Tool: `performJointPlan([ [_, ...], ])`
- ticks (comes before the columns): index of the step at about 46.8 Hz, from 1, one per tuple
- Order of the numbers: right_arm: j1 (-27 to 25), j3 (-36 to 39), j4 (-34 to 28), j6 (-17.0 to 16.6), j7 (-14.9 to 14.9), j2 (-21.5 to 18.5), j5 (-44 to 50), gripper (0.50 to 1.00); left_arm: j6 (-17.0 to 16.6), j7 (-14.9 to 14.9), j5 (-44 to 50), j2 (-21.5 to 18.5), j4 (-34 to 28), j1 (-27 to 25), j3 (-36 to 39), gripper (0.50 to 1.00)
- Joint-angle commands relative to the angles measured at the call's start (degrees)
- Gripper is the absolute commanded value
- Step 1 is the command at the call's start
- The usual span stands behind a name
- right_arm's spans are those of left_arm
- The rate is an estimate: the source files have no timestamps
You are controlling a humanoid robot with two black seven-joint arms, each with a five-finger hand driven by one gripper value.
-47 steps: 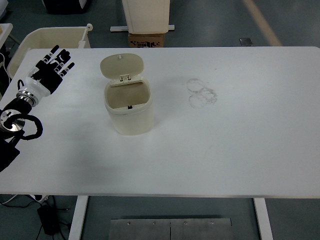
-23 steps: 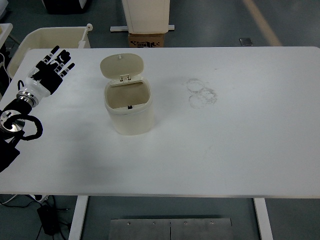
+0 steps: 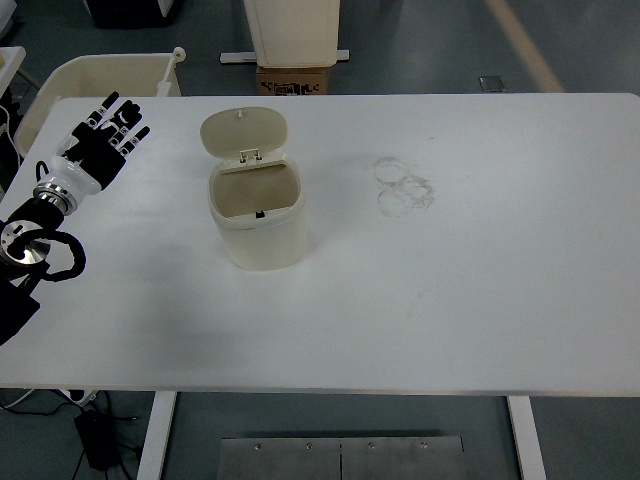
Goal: Close trash bin
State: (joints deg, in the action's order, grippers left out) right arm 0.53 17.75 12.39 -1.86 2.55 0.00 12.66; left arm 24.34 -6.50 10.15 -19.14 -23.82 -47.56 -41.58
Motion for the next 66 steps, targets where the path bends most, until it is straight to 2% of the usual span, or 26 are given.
performJointPlan([
  [1, 0.0, 0.0, 0.0, 0.02, 0.0, 0.0, 0.0, 0.993, -0.09, 0.0, -0.05, 0.07, 0.0, 0.01, 0.0, 1.0],
  [66, 0.0, 0.0, 0.0, -0.07, 0.0, 0.0, 0.0, 0.993, 0.09, 0.0, -0.13, -0.1, 0.0, 0.1, 0.0, 1.0],
])
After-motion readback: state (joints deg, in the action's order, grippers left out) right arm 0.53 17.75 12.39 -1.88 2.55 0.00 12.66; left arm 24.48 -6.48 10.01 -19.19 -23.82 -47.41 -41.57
